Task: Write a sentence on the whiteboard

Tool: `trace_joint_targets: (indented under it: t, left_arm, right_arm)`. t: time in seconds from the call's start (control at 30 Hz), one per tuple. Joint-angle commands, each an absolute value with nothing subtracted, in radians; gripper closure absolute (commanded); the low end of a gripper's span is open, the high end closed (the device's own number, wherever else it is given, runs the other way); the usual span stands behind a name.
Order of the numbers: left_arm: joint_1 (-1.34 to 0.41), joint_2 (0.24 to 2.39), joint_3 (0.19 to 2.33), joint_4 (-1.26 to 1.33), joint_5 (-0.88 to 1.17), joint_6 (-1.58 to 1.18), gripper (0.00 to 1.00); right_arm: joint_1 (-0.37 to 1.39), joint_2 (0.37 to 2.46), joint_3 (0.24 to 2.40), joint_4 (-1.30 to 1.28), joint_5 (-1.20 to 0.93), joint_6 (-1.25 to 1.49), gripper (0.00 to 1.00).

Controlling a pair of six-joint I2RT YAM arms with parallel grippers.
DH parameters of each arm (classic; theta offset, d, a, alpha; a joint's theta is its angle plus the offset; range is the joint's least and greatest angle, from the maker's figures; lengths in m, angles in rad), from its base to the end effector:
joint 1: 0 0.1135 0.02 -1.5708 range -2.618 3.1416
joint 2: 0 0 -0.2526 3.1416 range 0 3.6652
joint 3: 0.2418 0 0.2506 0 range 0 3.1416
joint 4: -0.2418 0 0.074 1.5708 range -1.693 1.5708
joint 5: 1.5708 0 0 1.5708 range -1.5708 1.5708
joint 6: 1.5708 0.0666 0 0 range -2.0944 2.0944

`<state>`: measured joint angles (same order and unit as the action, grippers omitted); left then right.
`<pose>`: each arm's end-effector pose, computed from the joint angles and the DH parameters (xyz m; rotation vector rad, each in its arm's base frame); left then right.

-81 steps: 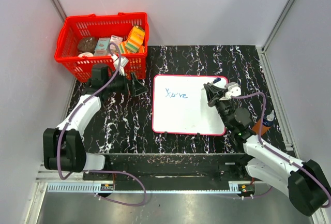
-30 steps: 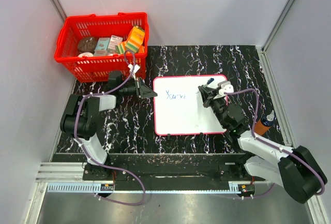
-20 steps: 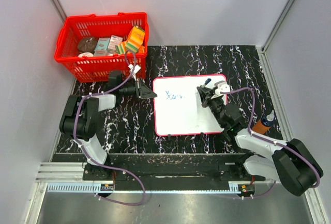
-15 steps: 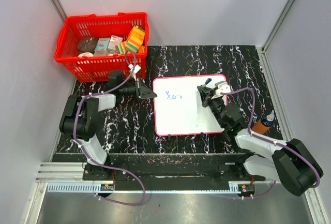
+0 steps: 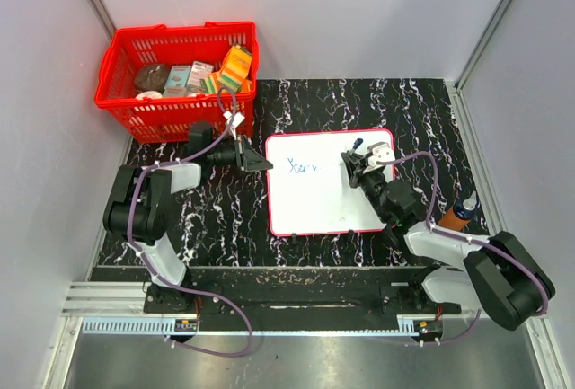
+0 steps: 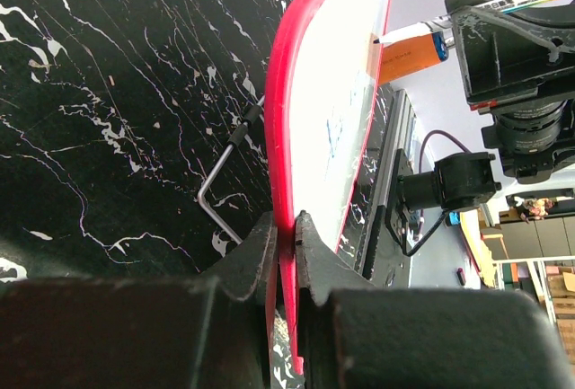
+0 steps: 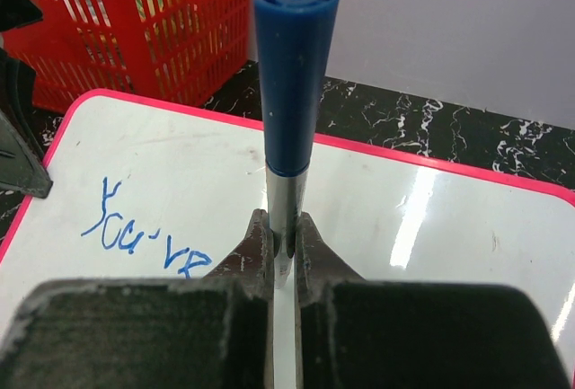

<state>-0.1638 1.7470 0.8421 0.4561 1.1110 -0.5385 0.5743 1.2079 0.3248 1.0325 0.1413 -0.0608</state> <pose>0.3406 -0.1168 0.1630 0.3816 2.0447 -1.5483 0.2314 0.1385 0.2206 -0.3338 1.3912 0.3231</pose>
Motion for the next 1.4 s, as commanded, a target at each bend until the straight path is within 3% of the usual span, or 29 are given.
trace_joint_targets:
  t: [0.0,0.8,1.37]
  left_arm:
    - [-0.172,1.720,0.859,0.459,1.089,-0.454,1.00]
    - [-0.175,1.717,0.854,0.451,1.078,-0.437,1.00]
    - [-0.184,1.713,0.861,0.417,1.071,-0.413,1.00]
  right_arm:
    - [0.583,1.223,0.318,1.117,0.173,-0.086,1.00]
    - [0.589,1.224,0.327,1.066,0.114,-0.048,1.00]
    - [0.591,1.246,0.339,1.098,0.222,-0.101,1.00]
